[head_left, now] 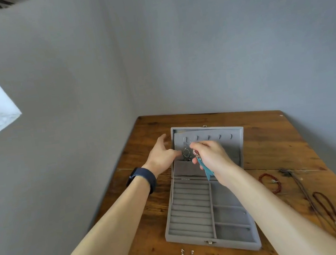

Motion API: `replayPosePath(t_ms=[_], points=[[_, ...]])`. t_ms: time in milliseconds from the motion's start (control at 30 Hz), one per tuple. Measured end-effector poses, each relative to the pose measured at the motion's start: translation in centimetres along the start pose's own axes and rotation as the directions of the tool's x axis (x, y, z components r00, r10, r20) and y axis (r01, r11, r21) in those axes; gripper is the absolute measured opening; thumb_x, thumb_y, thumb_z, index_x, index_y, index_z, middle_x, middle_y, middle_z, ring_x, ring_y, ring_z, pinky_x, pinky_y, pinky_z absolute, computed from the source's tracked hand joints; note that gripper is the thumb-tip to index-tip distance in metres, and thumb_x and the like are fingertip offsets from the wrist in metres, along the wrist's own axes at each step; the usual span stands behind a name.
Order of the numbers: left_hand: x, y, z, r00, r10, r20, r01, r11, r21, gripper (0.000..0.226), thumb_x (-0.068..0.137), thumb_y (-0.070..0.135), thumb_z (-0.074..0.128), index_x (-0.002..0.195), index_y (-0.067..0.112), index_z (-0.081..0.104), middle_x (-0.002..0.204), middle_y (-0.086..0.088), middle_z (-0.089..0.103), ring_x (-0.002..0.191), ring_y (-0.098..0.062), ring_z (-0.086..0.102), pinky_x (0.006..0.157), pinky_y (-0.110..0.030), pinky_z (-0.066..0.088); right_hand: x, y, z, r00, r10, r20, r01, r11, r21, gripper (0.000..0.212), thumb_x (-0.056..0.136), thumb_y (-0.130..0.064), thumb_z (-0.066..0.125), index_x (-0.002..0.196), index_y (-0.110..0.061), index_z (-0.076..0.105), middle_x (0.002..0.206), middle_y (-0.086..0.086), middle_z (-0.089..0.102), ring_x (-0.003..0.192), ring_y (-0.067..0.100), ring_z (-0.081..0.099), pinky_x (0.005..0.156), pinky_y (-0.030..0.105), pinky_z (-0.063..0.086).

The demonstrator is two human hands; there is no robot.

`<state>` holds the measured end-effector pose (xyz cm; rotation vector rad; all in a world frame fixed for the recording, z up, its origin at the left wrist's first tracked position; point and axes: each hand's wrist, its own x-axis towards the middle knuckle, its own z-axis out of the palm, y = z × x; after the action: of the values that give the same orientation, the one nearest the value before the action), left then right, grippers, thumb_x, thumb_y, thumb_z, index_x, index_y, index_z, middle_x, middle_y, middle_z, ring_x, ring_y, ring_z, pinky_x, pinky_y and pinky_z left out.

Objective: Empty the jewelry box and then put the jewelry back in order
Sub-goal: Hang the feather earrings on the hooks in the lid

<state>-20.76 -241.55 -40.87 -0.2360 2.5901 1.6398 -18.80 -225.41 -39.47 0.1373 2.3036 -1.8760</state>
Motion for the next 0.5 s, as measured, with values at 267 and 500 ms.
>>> replayPosePath(t_ms=[267, 500], points=[[-0.3, -1.4, -1.0, 0.969, 0.246, -0.018, -0.238, 0.951, 0.197, 0.062, 0.087, 0.024, 0.076, 0.142, 0.019, 0.047, 0.119, 0.01, 0.058, 0.093, 0.003, 0.056, 0.065, 0.002, 0.042, 1.4, -1.3, 1.7, 0.991, 0.118, -0.067, -0.113, 0.991, 0.076, 0.022, 0.096, -0.034, 0.061, 0.097, -0.012, 0.066, 0.069, 0.003, 0.061, 0.06, 0.012, 0.056, 0.049, 0.023, 0.042], [-1.2, -1.9, -1.0, 0.955, 0.283, -0.082, -0.272, 0.954, 0.124, 0.055, 0.086, 0.022, 0.078, 0.134, 0.023, 0.052, 0.104, 0.019, 0.057, 0.086, 0.009, 0.055, 0.065, 0.002, 0.043, 1.1, -1.8, 2.3, 0.973, 0.2, -0.118, -0.194, 0.979, 0.062, 0.023, 0.096, -0.031, 0.062, 0.1, -0.008, 0.064, 0.069, 0.006, 0.058, 0.055, 0.014, 0.051, 0.046, 0.023, 0.04]])
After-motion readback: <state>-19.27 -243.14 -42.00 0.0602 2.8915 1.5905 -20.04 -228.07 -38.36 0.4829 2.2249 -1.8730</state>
